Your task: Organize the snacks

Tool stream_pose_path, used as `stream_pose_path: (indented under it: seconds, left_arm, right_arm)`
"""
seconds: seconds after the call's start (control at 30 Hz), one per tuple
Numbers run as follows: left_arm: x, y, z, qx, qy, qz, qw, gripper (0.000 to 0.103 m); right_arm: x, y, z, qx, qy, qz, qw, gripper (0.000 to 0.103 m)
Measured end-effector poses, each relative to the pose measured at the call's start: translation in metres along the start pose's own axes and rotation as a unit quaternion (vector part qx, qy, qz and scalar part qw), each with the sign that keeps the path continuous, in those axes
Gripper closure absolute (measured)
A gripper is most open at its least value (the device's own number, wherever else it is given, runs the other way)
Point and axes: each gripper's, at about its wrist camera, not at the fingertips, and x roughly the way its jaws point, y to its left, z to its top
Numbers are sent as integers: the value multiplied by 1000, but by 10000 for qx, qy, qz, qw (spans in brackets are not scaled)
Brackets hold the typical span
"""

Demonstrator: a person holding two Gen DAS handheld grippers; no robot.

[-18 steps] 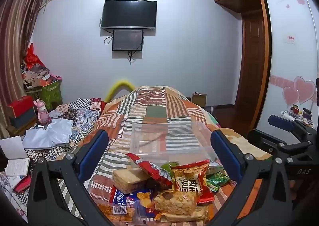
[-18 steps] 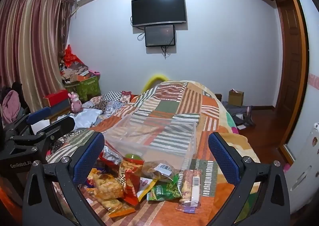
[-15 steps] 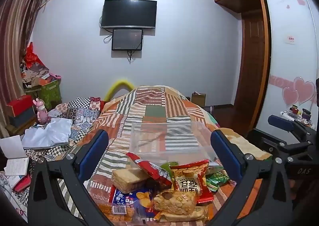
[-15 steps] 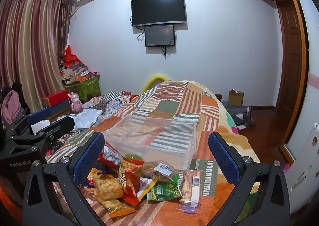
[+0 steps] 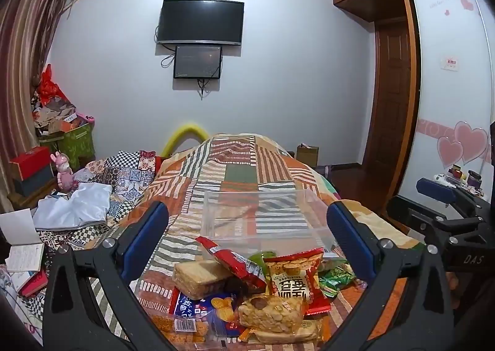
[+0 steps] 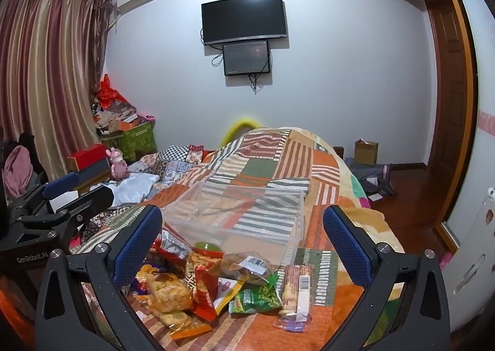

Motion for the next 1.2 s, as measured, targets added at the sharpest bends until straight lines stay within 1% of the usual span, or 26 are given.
stream_pose_path:
  seconds: [1.2]
  left_arm:
    - [2, 1, -3, -42, 60, -26, 10000, 0]
  right_arm:
    - [-5, 3, 2, 18, -59, 47, 10000, 0]
